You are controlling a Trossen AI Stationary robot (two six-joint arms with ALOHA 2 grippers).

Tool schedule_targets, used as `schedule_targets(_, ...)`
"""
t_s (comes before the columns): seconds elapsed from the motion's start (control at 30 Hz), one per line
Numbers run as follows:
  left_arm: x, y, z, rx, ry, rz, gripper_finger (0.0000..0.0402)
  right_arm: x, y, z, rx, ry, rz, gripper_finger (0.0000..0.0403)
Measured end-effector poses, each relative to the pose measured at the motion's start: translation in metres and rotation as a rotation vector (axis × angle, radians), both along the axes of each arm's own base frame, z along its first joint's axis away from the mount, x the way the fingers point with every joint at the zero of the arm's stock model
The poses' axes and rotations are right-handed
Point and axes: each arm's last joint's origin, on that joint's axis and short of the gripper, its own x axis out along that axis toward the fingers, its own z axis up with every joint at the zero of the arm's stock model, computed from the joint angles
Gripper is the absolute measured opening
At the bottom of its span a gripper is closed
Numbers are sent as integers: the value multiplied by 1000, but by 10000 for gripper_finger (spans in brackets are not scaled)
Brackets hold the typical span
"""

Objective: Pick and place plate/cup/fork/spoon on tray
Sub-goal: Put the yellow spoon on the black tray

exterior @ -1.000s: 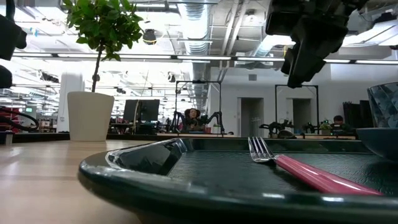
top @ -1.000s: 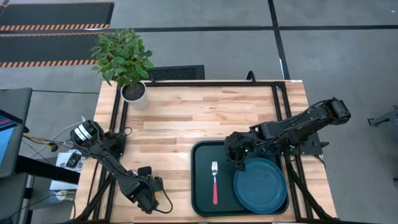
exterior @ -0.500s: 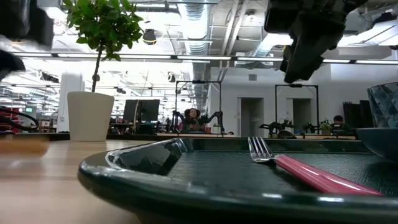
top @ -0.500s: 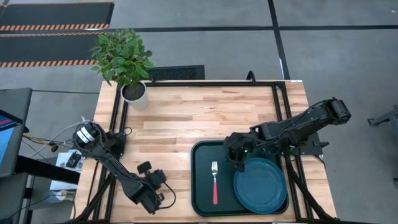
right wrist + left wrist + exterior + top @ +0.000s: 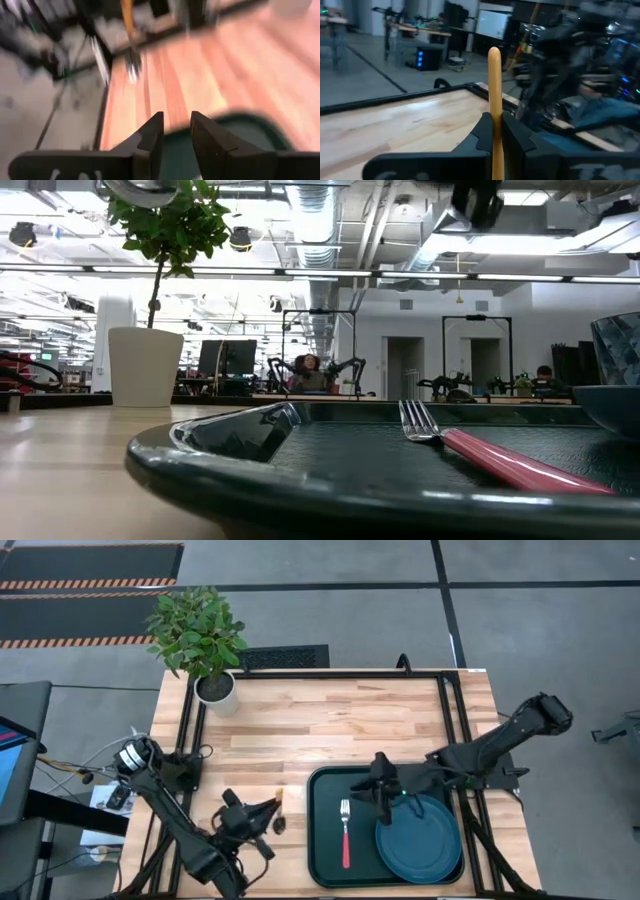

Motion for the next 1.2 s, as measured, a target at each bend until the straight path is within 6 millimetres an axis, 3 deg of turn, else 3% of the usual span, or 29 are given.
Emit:
schedule_targets(0.17,39,11,-13,-35,-28,103,1,-1,20,13,-11,-182,-46,121)
schedule_targets(0.27,51,15,-8,-105,-119,138,1,2,24,6,-13,-149,-11,123)
schedule_targets(0.4,60,21,5,-238,-104,145,1,2,22,-13,8,7,-27,134)
schedule_targets(0.57,75,18,26,-440,98,37,0,-8,33,-21,53,93,-12,149)
schedule_targets(0.67,90,8,42,-510,161,-140,0,-17,46,-21,99,97,22,152)
schedule_targets(0.8,105,-4,66,-378,55,-284,0,-33,70,-23,132,88,48,151)
schedule_targets(0.93,105,-8,95,-185,-115,-131,0,-55,94,-20,117,-6,-10,151)
schedule_targets(1.03,110,0,96,-151,-171,-85,0,-69,103,-15,91,-89,-99,153)
schedule_targets(1.2,131,32,87,-183,-371,-360,0,-66,102,-11,74,-129,-125,160)
